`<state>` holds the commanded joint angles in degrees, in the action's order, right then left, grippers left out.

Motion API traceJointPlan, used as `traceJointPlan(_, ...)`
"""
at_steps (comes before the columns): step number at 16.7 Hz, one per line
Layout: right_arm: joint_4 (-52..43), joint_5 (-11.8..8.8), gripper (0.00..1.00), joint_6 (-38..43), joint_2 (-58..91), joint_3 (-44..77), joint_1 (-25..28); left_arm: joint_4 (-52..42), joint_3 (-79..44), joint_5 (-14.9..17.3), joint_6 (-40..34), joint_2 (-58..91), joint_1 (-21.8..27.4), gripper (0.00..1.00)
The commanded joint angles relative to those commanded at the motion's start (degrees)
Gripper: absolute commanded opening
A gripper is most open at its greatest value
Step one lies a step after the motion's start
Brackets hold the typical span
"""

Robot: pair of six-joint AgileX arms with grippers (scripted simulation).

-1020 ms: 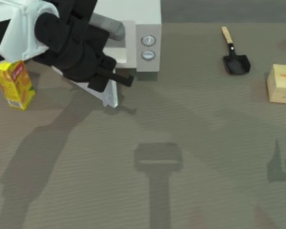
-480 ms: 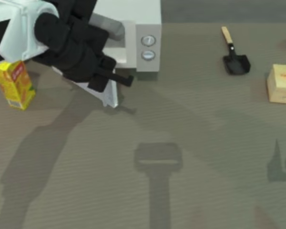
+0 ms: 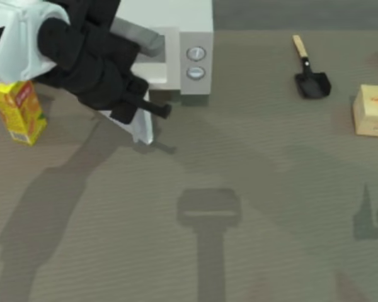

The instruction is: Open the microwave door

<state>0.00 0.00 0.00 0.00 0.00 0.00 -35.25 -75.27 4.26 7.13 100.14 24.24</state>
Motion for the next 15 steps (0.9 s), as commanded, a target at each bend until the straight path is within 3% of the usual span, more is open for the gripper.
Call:
traceJointPlan(5, 0.0, 0.0, 1.00, 0.0, 0.0, 0.0, 0.0, -0.2, 2.6, 3.1, 5.9, -2.4, -2.3, 0.00)
traceJointPlan(15, 0.0, 0.0, 1.00, 0.0, 0.0, 0.0, 0.0, -0.2, 2.6, 3.2, 5.9, -2.4, -2.3, 0.00)
